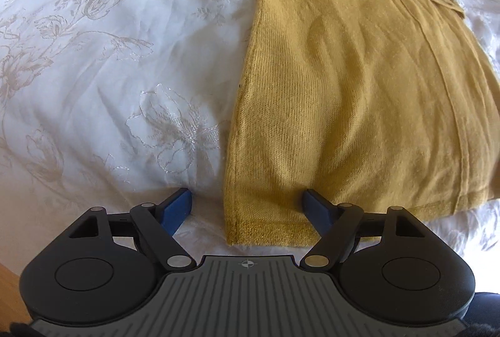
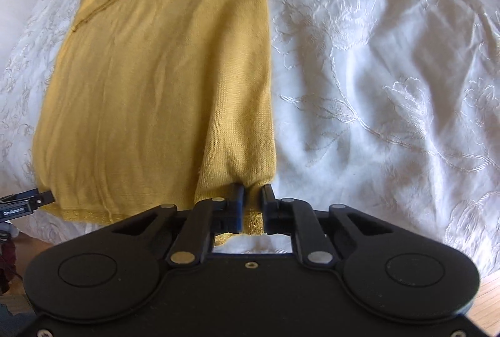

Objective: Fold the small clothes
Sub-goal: 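Grasp the sweater hem with the right gripper while the left gripper grasps the hem too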

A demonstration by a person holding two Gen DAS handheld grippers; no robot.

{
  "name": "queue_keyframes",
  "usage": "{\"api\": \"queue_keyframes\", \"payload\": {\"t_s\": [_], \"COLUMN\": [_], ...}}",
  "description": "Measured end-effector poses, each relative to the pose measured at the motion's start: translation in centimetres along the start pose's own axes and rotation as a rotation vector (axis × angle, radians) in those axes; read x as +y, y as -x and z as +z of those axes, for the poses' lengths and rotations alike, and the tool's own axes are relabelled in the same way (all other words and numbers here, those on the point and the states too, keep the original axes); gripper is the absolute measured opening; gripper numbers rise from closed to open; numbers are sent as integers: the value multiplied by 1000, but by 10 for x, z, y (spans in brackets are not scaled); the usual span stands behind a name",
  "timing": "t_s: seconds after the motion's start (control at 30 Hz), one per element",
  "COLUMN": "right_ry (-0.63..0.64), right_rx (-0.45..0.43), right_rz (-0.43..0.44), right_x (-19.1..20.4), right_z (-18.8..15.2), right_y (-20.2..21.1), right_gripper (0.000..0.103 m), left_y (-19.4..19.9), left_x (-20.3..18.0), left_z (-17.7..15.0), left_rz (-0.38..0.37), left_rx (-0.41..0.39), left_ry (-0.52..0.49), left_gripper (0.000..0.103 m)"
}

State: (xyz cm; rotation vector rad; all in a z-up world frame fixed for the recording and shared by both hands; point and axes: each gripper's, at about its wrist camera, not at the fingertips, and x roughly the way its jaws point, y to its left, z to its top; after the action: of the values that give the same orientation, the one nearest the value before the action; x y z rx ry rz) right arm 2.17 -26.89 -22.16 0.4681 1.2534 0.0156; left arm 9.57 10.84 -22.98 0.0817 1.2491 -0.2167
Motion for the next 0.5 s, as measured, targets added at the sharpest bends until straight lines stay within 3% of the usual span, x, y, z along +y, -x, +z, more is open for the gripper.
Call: {"api": "queue_keyframes", "payload": {"t_s": [0.1,0.23,0.5], "right_ry": [-14,-29,-80], "right_rx": [-39,-82,-167], "right_rz": [13,21,51], "right_x": [5,10,13], "right_z": [-7,-13,-18], "right_y": [11,21,38], "right_gripper": [18,17,14], "left_y": [-5,-4,22], "left_x": [10,23,43], "left_z": [-2,2,7], "left_rz": [-74,-181,-268], "left_rx": [-26,-66,-148], "left_ry": [-3,4,67], "left_gripper": [54,13,9]}}
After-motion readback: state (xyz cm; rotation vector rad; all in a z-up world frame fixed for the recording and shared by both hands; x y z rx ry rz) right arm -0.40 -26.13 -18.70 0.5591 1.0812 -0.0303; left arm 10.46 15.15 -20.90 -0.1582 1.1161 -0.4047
